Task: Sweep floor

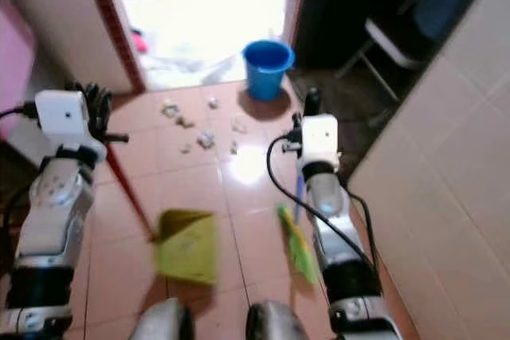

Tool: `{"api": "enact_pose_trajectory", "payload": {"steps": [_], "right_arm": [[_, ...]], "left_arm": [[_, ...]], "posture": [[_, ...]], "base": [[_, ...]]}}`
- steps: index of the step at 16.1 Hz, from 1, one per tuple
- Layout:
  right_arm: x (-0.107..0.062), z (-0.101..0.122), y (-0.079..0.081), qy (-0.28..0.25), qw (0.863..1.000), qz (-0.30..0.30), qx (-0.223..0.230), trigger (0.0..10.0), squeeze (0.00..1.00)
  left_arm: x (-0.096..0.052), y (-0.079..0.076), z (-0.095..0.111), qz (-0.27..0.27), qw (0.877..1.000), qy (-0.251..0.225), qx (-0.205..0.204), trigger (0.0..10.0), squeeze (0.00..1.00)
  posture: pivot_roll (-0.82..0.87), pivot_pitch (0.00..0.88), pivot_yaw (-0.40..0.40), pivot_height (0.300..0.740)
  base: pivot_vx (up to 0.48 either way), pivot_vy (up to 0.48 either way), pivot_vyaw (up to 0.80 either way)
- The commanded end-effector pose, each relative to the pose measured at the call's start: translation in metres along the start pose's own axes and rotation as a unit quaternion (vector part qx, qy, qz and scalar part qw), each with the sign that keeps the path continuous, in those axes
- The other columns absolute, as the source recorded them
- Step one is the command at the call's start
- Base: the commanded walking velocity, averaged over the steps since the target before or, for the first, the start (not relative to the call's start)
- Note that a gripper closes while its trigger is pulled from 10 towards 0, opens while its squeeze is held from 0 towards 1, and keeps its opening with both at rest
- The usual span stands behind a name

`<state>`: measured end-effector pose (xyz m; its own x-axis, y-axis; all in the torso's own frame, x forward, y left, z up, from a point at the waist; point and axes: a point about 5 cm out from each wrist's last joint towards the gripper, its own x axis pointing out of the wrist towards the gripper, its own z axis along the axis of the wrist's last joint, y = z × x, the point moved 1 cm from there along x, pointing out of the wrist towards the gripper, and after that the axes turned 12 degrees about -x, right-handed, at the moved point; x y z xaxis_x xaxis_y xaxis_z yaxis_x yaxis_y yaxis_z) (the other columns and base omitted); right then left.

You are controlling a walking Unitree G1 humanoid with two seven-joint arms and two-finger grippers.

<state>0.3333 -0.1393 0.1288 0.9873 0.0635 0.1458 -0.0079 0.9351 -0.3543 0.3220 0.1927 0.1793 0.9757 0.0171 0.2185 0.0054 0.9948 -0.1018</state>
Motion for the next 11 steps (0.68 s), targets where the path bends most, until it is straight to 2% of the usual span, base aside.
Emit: {"api": "enact_pose_trajectory", "payload": {"steps": [1, 5, 11], "right_arm": [[0.0022, 0.0098, 0.0049, -0.024, 1.0, 0.009, -0.011, 10.0, 0.0], [0.0008, 0.0076, 0.006, -0.021, 1.0, 0.011, -0.007, 10.0, 0.0], [0.0014, 0.0064, 0.0035, -0.016, 1.0, 0.008, -0.012, 10.0, 0.0]], "left_arm": [[0.0015, 0.0062, 0.0121, 0.009, 1.0, -0.025, 0.012, 10.0, 0.0], [0.0034, 0.0066, 0.0125, 0.006, 1.0, -0.024, 0.012, 10.0, 0.0], [0.0007, 0.0037, 0.0099, 0.004, 1.0, -0.021, 0.008, 10.0, 0.0]], "posture": [[0.04, 0.138, -0.032, 0.74], [0.04, 0.138, -0.032, 0.74], [0.04, 0.144, -0.037, 0.74]], "base": [[0.439, 0.0, 0.73], [0.419, 0.066, 0.69], [0.394, 0.273, 0.0]]}}
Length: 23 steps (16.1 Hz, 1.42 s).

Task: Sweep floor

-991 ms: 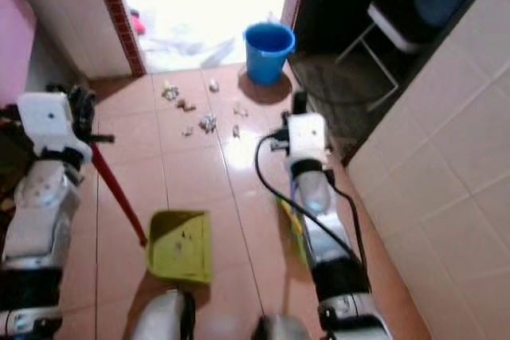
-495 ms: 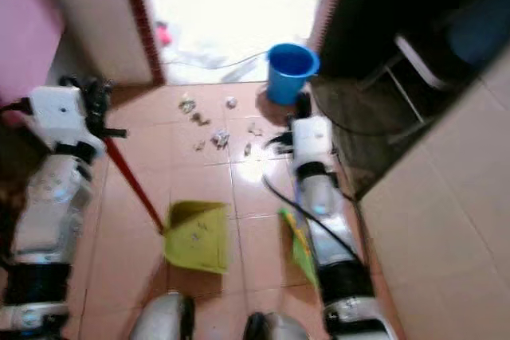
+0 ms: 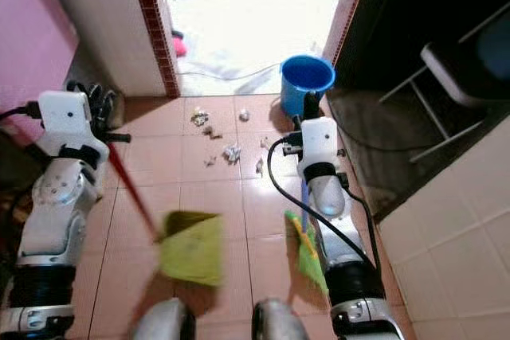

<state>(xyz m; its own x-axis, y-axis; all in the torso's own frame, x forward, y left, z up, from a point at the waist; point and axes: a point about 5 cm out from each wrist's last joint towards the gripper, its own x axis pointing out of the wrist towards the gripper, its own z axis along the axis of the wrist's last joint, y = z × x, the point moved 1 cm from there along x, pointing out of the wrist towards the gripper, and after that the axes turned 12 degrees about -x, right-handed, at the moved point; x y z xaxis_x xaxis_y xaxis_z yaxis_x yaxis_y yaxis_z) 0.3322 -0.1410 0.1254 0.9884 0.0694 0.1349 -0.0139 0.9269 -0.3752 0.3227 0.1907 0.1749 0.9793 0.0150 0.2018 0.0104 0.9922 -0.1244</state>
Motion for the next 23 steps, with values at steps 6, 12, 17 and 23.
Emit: {"api": "enact_pose_trajectory", "payload": {"steps": [6, 12, 17, 23], "right_arm": [[0.007, 0.011, 0.002, -0.019, 1.0, 0.002, 0.0, 10.0, 0.0], [0.008, 0.012, 0.002, -0.023, 1.0, 0.002, 0.0, 10.0, 0.0], [0.009, 0.012, 0.002, -0.023, 1.0, 0.002, -0.002, 10.0, 0.0], [0.011, 0.014, 0.002, -0.026, 1.0, 0.002, -0.001, 10.0, 0.0]], "left_arm": [[0.001, 0.002, 0.013, -0.003, 0.999, -0.027, 0.02, 10.0, 0.0], [0.001, 0.001, 0.013, -0.006, 0.999, -0.026, 0.018, 10.0, 0.0], [-0.001, 0.006, 0.015, 0.014, 0.999, -0.035, 0.036, 10.0, 0.0], [-0.007, 0.017, 0.01, 0.068, 0.996, -0.054, 0.032, 10.0, 0.0]], "posture": [[0.04, 0.133, -0.045, 0.74], [0.04, 0.133, -0.045, 0.74], [0.04, 0.137, -0.046, 0.74], [0.04, 0.152, -0.052, 0.74]], "base": [[0.419, 0.09, -0.34], [0.434, 0.0, -0.49], [0.087, 0.0, 0.0], [0.0, 0.0, 0.0]]}}
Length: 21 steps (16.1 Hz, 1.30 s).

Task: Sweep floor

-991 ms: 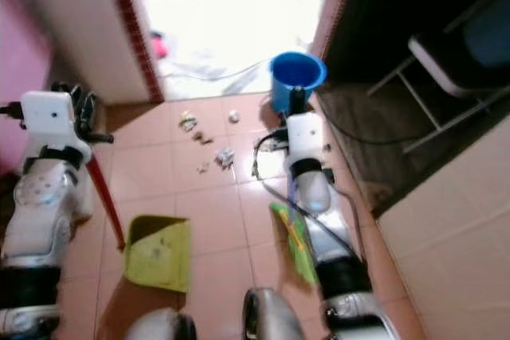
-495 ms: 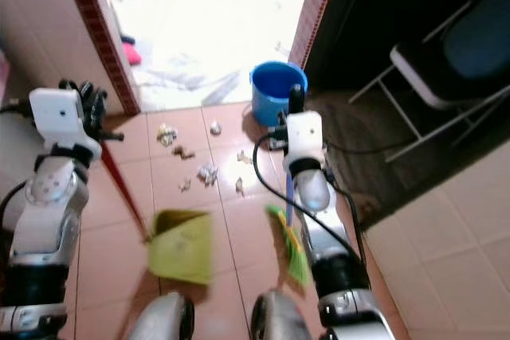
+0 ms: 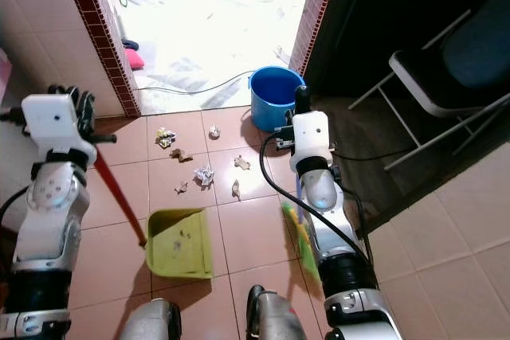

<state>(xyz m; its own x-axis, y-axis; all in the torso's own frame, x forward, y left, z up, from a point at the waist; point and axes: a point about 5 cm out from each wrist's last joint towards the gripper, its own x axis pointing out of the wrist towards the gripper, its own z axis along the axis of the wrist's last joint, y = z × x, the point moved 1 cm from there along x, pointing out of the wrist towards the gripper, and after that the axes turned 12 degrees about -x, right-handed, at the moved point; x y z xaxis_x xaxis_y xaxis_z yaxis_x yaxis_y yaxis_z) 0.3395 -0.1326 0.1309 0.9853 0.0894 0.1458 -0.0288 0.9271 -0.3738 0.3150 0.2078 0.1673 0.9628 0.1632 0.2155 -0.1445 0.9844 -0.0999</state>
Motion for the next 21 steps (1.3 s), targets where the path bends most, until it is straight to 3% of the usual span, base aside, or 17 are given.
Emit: {"api": "enact_pose_trajectory", "payload": {"steps": [1, 4, 6, 7, 8, 9, 10, 11, 15, 19, 21], "right_arm": [[0.001, 0.006, -0.002, -0.015, 1.0, -0.003, -0.002, 10.0, 0.0], [0.001, 0.007, -0.002, -0.016, 1.0, -0.001, -0.002, 10.0, 0.0], [0.003, 0.007, -0.004, -0.016, 1.0, -0.002, -0.003, 10.0, 0.0], [0.002, 0.007, -0.004, -0.017, 1.0, -0.002, -0.004, 10.0, 0.0], [0.002, 0.007, -0.003, -0.016, 1.0, 0.0, -0.005, 10.0, 0.0], [0.001, 0.006, -0.003, -0.016, 1.0, 0.001, -0.005, 10.0, 0.0], [0.001, 0.006, -0.002, -0.015, 1.0, 0.004, -0.005, 10.0, 0.0], [0.001, 0.006, -0.001, -0.015, 1.0, 0.006, -0.005, 10.0, 0.0], [0.001, 0.004, -0.001, -0.011, 1.0, 0.006, -0.005, 10.0, 0.0], [0.0, 0.003, -0.001, -0.009, 1.0, 0.008, -0.005, 10.0, 0.0], [0.0, 0.006, -0.003, -0.016, 1.0, 0.003, -0.005, 10.0, 0.0]], "left_arm": [[0.0, 0.006, 0.011, 0.018, 0.999, -0.041, 0.001, 10.0, 0.0], [0.0, 0.009, 0.009, 0.021, 0.999, -0.042, -0.009, 10.0, 0.0], [-0.001, 0.014, 0.004, 0.053, 0.998, -0.027, -0.023, 10.0, 0.0], [0.0, 0.012, 0.004, 0.044, 0.998, -0.018, -0.044, 10.0, 0.0], [0.002, 0.008, 0.002, 0.036, 0.992, 0.001, -0.123, 10.0, 0.0], [0.004, 0.004, 0.001, 0.026, 0.986, 0.012, -0.164, 10.0, 0.0], [0.005, -0.006, 0.002, -0.025, 0.987, 0.02, -0.155, 10.0, 0.0], [0.006, -0.008, 0.0, -0.034, 0.988, 0.029, -0.15, 10.0, 0.0], [0.006, -0.013, -0.005, -0.045, 0.988, 0.043, -0.14, 10.0, 0.0], [0.005, -0.012, 0.0, -0.044, 0.996, 0.023, -0.07, 10.0, 0.0], [0.003, -0.009, 0.001, -0.038, 0.996, 0.021, -0.079, 10.0, 0.0]], "posture": [[0.04, 0.155, -0.056, 0.74], [0.04, 0.157, -0.058, 0.74], [0.04, 0.157, -0.059, 0.74], [0.04, 0.158, -0.06, 0.74], [0.04, 0.16, -0.063, 0.74], [0.04, 0.16, -0.066, 0.74], [0.04, 0.16, -0.066, 0.74], [0.04, 0.16, -0.066, 0.74], [0.03, 0.167, -0.059, 0.74], [0.03, 0.168, -0.059, 0.74], [0.03, 0.168, -0.059, 0.74]], "base": [[0.0, 0.0, 0.0], [0.0, 0.0, 0.0], [0.0, 0.0, 0.0], [0.0, 0.0, 0.0], [0.0, 0.0, 0.0], [0.0, 0.0, 0.0], [0.0, 0.0, 0.0], [0.0, 0.0, 0.0], [0.0, 0.0, 0.0], [0.0, 0.0, 0.0], [0.0, 0.0, 0.0]]}}
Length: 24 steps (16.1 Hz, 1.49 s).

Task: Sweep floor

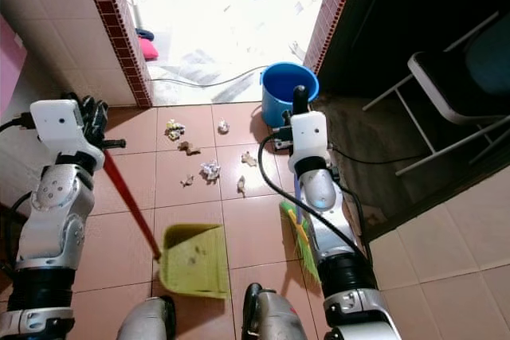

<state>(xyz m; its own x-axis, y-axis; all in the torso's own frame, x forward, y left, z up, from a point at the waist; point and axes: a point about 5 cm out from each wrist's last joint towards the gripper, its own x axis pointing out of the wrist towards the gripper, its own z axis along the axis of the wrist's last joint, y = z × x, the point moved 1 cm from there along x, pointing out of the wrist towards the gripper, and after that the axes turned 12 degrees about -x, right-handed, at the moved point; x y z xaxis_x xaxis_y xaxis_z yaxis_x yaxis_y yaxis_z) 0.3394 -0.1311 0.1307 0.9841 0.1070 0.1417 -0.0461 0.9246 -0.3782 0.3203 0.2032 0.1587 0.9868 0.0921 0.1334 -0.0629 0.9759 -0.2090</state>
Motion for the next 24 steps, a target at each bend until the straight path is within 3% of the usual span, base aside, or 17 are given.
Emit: {"api": "enact_pose_trajectory", "payload": {"steps": [1, 12, 24], "right_arm": [[0.0008, 0.0112, -0.0034, -0.031, 0.999, -0.001, -0.016, 10.0, 0.0], [0.0059, 0.0178, 0.0011, -0.049, 0.999, 0.017, -0.013, 10.0, 0.0], [0.0046, 0.0149, -0.0008, -0.045, 0.999, 0.011, -0.018, 10.0, 0.0]], "left_arm": [[-0.0003, -0.0042, 0.012, -0.005, 0.999, -0.033, -0.013, 10.0, 0.0], [0.0, 0.0031, 0.0169, 0.018, 0.999, -0.05, 0.006, 10.0, 0.0], [0.0008, 0.0007, 0.0176, 0.017, 0.999, -0.051, 0.007, 10.0, 0.0]], "posture": [[0.03, 0.168, -0.059, 0.74], [0.04, 0.155, -0.07, 0.74], [0.04, 0.164, -0.065, 0.74]], "base": [[0.0, 0.0, 0.0], [0.362, 0.0, -0.12], [0.38, 0.292, 0.0]]}}
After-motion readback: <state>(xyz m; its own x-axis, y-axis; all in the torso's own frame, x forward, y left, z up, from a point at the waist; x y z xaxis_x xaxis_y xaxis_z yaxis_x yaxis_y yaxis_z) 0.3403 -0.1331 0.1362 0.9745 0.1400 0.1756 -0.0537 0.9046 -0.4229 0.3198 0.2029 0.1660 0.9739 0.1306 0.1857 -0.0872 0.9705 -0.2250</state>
